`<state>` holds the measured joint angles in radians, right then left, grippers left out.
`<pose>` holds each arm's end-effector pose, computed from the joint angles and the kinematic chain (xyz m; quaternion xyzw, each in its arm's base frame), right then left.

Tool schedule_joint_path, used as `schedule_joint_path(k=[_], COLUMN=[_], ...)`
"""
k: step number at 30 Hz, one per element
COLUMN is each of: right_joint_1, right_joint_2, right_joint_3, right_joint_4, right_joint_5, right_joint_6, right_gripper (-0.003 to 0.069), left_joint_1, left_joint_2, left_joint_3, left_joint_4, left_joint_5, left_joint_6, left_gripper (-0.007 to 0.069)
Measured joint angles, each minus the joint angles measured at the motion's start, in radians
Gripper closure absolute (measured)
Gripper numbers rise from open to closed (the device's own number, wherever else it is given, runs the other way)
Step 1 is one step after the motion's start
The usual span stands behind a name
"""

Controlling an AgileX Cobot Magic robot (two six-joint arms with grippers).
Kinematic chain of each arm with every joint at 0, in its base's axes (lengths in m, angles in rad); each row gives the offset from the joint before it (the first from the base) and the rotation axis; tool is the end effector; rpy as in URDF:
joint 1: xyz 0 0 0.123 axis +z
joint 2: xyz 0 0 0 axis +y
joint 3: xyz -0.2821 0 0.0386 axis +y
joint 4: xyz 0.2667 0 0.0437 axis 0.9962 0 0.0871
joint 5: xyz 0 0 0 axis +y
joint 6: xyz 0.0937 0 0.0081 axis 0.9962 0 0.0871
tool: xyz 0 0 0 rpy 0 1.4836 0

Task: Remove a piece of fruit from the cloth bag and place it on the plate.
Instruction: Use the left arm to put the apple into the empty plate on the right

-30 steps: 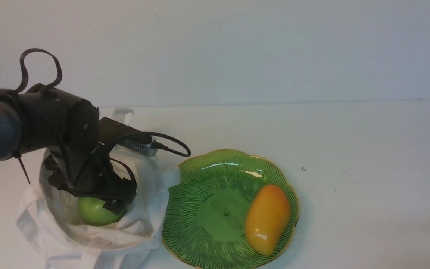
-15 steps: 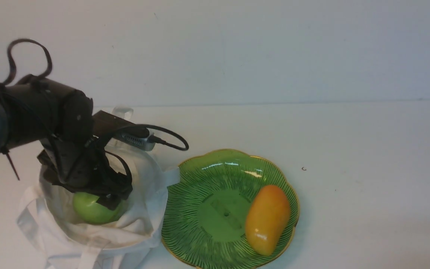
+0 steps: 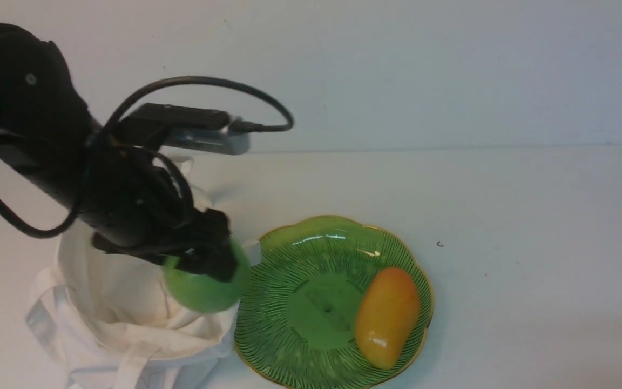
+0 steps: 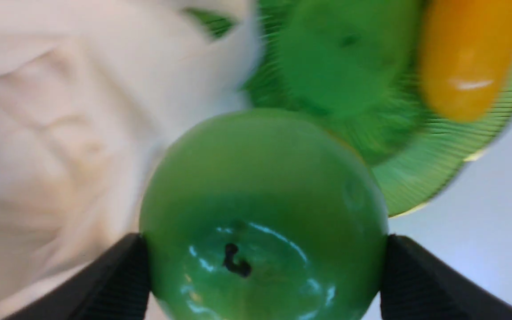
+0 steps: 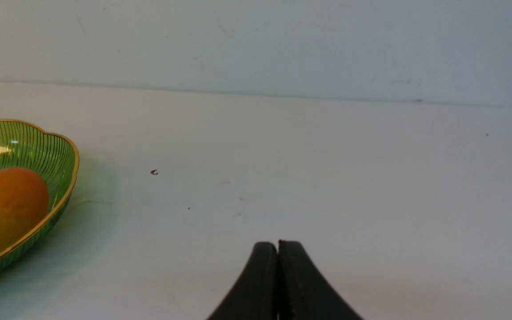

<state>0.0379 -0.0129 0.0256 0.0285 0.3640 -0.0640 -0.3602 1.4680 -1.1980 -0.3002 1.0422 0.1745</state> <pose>0.0747 0.0038 0.1713 -0.0332 0.8010 0.0042 0.5978 0.2822 -0.1320 0.2936 0.2071 0.9532 -0.1553 0.1564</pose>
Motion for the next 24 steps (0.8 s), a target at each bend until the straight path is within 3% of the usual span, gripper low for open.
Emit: schedule_joint_path(k=[3,8,17,24], right_joint_1=[0.0,0.0,0.0,0.0], right_joint_2=[0.0,0.0,0.0,0.0], right_joint_3=[0.0,0.0,0.0,0.0], right_joint_4=[0.0,0.0,-0.001,-0.001], right_joint_5=[0.0,0.0,0.0,0.0], right_joint_6=[0.0,0.0,0.0,0.0], right_gripper=[0.0674,0.0674,0.0674,0.0674], left_joint_1=[-0.094,-0.169,-0.185,-0.185], left_joint_2=[0.049,0.174,0.332,0.337], left_joint_3=[0.0,0.0,-0.001,-0.06], left_joint_4=[-0.12,-0.136,-0.135,-0.149], left_joint_5=[-0.104,-0.226,-0.272,-0.217], left_joint_6=[0.074,0.059,-0.005,-0.004], left_gripper=[0.0016,0.0016,0.0016,-0.0057])
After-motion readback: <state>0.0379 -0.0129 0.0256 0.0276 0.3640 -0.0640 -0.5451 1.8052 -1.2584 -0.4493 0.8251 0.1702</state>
